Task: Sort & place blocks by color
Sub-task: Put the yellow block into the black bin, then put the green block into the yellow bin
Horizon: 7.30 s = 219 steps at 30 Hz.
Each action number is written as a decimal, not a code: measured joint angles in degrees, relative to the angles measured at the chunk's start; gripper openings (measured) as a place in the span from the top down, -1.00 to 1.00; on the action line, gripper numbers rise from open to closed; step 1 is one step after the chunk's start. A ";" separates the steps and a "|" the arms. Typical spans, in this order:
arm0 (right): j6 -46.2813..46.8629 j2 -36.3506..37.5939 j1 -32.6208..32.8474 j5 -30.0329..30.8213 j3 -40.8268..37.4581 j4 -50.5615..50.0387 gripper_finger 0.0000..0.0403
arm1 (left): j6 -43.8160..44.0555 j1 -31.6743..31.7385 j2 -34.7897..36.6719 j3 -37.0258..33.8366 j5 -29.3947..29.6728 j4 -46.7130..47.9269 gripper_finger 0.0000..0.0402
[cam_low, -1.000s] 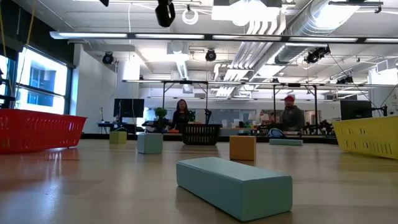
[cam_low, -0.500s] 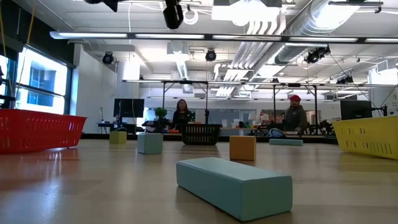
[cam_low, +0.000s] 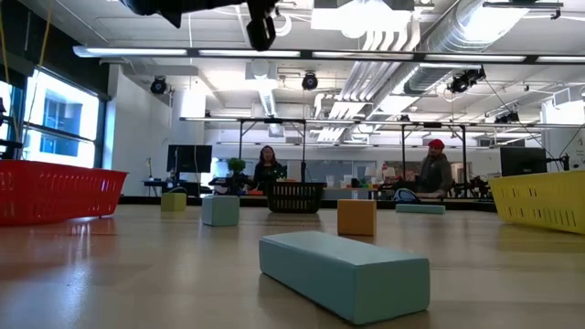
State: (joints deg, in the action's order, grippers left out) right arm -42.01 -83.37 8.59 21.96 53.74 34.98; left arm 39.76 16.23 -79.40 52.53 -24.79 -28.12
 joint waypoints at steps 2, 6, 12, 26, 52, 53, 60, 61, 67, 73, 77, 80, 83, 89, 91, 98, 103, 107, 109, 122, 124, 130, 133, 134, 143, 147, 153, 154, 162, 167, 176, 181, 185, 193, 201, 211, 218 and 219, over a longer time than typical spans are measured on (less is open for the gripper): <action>0.40 0.00 -0.06 0.02 0.00 -0.04 0.46 | -0.31 0.68 0.00 0.00 -0.11 0.21 0.38; 1.93 -0.09 -0.07 1.52 -0.02 -0.55 0.46 | -2.41 1.60 0.00 0.06 -0.30 1.61 0.32; 5.64 -0.11 -1.41 2.59 -0.02 -2.69 0.46 | -6.95 2.18 0.00 0.05 0.26 3.00 0.23; 19.52 0.22 -7.54 7.28 0.00 -9.43 0.46 | -22.32 8.34 -0.02 -0.04 3.38 17.98 -0.13; 53.17 -15.34 -22.74 2.14 0.02 -7.45 0.46 | -39.91 13.26 0.85 -0.09 34.95 56.08 -0.14; 53.93 -16.14 -22.87 1.54 0.02 -6.81 0.46 | -39.40 13.52 0.85 -0.09 34.96 57.11 -0.14; 59.89 -19.86 -23.29 1.58 0.02 -5.44 0.46 | -34.62 15.02 0.85 -0.09 35.08 63.21 -0.14; 60.85 -20.09 -23.42 1.57 0.02 -5.37 0.46 | -33.75 15.27 0.85 -0.09 35.07 63.94 -0.14; 69.67 -20.57 -24.88 -1.63 0.02 -6.97 0.46 | -28.90 16.19 0.85 -0.09 34.90 68.35 -0.14; 73.24 -20.57 -25.47 -2.48 0.02 -11.15 0.43 | -26.37 16.43 0.85 -0.09 34.85 70.15 -0.14; 73.14 -20.57 -25.33 -3.10 0.00 -11.61 0.45 | -25.95 16.43 0.85 -0.09 36.52 71.53 -0.14; 72.99 -20.57 -25.32 -3.98 0.00 -11.62 0.42 | -24.15 16.50 0.24 -0.07 37.45 73.44 -0.14; 72.02 -20.57 -25.47 -4.73 0.00 -11.65 0.38 | -23.82 16.81 -0.85 -0.07 37.45 75.50 -0.14; 70.34 -20.57 -25.47 -5.83 0.00 -11.54 0.36 | -23.82 16.81 -3.88 -0.07 37.19 75.78 -0.14; 70.06 -20.57 -25.43 -6.05 0.00 -11.58 0.35 | -23.83 16.81 -4.95 -0.07 37.20 75.78 -0.14; 68.65 -20.57 -25.45 -6.11 0.00 -11.60 0.12 | -23.88 16.81 -6.66 -0.07 38.91 75.89 -0.14; 68.95 -20.57 -25.47 -5.89 0.00 -11.26 -0.09 | -22.80 17.16 -6.67 -0.07 41.95 75.84 -0.14; 68.57 -20.55 -25.47 -5.96 0.00 -9.72 -0.13 | -21.38 18.14 -6.67 -0.07 40.64 75.50 -0.14; 67.18 -20.50 -25.46 -5.98 0.58 -9.79 -0.13 | -21.30 18.61 -6.67 -0.07 40.56 74.75 -0.14; 58.37 -20.44 -22.85 -7.20 13.50 -24.97 -0.14 | -21.30 19.85 -12.61 -0.04 36.90 70.62 -0.14; 57.97 -20.44 -22.50 -7.18 15.79 -29.17 -0.14 | -21.21 19.89 -14.06 -0.02 37.00 70.30 -0.14; 57.17 -20.44 -21.12 -4.63 21.18 -39.77 -0.14 | -20.40 20.55 -17.57 -0.02 38.11 70.07 -0.14; 55.84 -20.44 -19.83 -2.90 23.25 -43.36 -0.14 | -22.39 21.02 -18.70 0.00 38.07 69.25 -0.14; 55.19 -20.43 -19.33 -2.74 23.94 -44.56 -0.14 | -23.39 21.20 -18.87 0.02 38.03 69.01 -0.13; 56.46 -20.39 -14.54 0.57 28.99 -60.06 -0.14 | -28.06 21.31 -18.91 0.06 36.76 68.48 0.32; 58.16 -20.35 -11.52 2.19 29.11 -64.31 -0.14 | -30.54 20.76 -18.50 0.06 36.64 68.49 0.48; 63.22 -20.35 -6.85 6.02 29.11 -72.06 -0.14 | -32.71 19.31 -16.20 -0.13 35.77 68.59 0.48; 64.35 -20.35 -6.05 7.29 29.11 -73.06 -0.14 | -32.94 18.86 -15.72 -0.11 35.64 68.41 0.48; 73.29 -20.35 0.66 13.68 29.11 -79.71 -0.14 | -34.02 14.82 -10.82 -0.11 31.75 68.54 0.48; 77.12 -20.35 4.23 16.16 29.09 -82.28 -0.14 | -34.03 12.56 -7.37 -0.11 26.76 68.39 0.47; 75.49 -20.35 10.10 25.26 29.06 -80.45 -0.14 | -33.57 11.39 -2.96 -0.10 7.01 65.06 0.48; 67.99 -20.35 11.62 29.43 29.05 -75.07 -0.14 | -30.47 11.39 -2.64 -0.10 -5.73 58.18 0.46; 60.93 -20.35 11.73 30.61 29.05 -70.48 -0.14 | -27.34 11.08 -2.64 -0.09 -14.10 51.46 0.47; 46.60 -20.35 11.73 30.89 29.03 -59.98 -0.14 | -20.21 10.21 -2.64 -0.09 -24.44 40.70 0.46; 36.82 -20.35 11.66 30.99 29.03 -51.69 -0.14 | -13.93 8.18 -2.64 -0.09 -25.70 31.44 0.45; 30.50 -20.35 11.55 32.93 29.03 -45.61 -0.14 | -7.20 5.97 -2.64 -0.06 -25.32 20.97 0.45; 29.05 -20.35 10.97 33.96 29.03 -43.68 0.13 | -7.33 5.42 -2.67 -0.04 -23.55 20.73 0.43; 29.06 -20.35 10.93 33.73 29.03 -43.73 0.22 | -7.35 5.44 -2.67 -0.04 -23.45 20.68 0.41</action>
State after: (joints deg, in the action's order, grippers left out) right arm -12.95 -103.72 19.52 55.70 82.76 -8.74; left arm 32.40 21.67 -82.06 52.49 -48.24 -7.44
